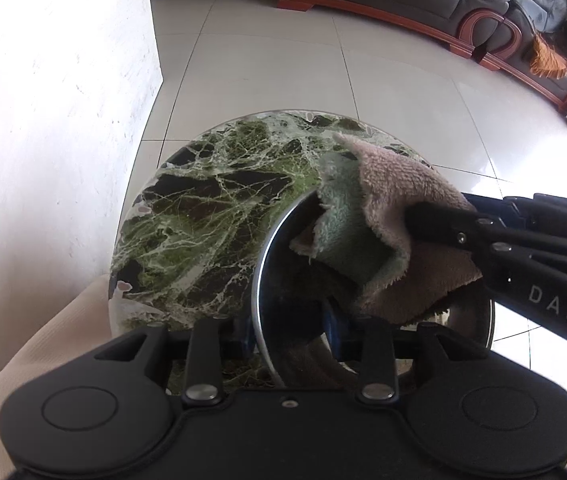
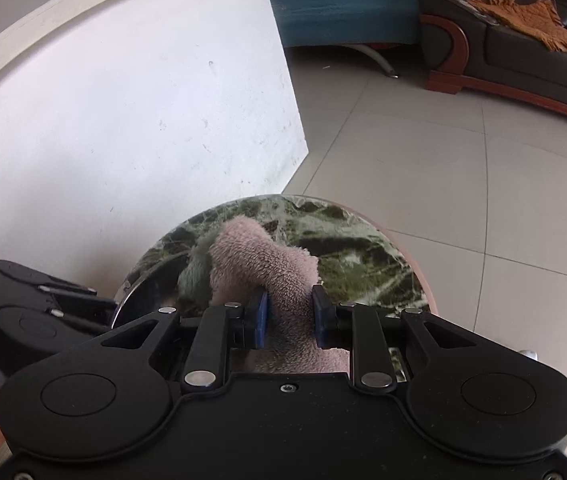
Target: Clean bowl
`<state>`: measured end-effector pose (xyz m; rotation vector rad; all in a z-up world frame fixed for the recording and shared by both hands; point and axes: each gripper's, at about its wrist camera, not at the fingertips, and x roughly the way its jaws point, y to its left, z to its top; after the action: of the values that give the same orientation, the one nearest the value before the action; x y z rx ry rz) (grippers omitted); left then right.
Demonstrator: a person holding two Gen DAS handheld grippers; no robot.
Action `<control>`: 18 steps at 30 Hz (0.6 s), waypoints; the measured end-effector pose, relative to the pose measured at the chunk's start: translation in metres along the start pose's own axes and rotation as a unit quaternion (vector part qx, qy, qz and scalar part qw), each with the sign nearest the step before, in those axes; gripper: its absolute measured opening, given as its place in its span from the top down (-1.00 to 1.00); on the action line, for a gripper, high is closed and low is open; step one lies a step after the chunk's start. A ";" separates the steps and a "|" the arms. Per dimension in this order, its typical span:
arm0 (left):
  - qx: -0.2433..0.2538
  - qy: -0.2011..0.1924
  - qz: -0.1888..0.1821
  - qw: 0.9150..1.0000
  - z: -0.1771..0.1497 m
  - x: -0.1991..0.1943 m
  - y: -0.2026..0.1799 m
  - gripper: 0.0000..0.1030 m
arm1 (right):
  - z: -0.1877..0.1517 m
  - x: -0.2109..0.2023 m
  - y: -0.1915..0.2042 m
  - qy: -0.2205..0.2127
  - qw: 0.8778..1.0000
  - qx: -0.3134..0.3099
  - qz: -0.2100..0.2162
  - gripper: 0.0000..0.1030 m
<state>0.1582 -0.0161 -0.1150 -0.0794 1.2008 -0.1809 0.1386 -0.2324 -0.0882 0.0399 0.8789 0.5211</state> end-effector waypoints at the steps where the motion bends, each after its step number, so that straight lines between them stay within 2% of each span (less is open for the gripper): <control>1: 0.000 0.000 -0.001 1.000 0.000 0.000 0.000 0.36 | -0.002 -0.001 0.000 0.000 1.000 0.000 -0.001 0.58; 9: 0.000 0.002 -0.006 1.000 0.002 0.001 0.000 0.36 | -0.030 -0.023 -0.001 0.018 1.000 0.017 -0.004 0.57; 18: 0.006 0.003 -0.003 1.000 0.001 0.000 -0.002 0.35 | -0.005 -0.006 0.000 0.011 1.000 -0.003 -0.007 0.58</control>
<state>0.1590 -0.0181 -0.1140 -0.0724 1.2045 -0.1931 0.1315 -0.2365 -0.0870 0.0218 0.8977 0.5121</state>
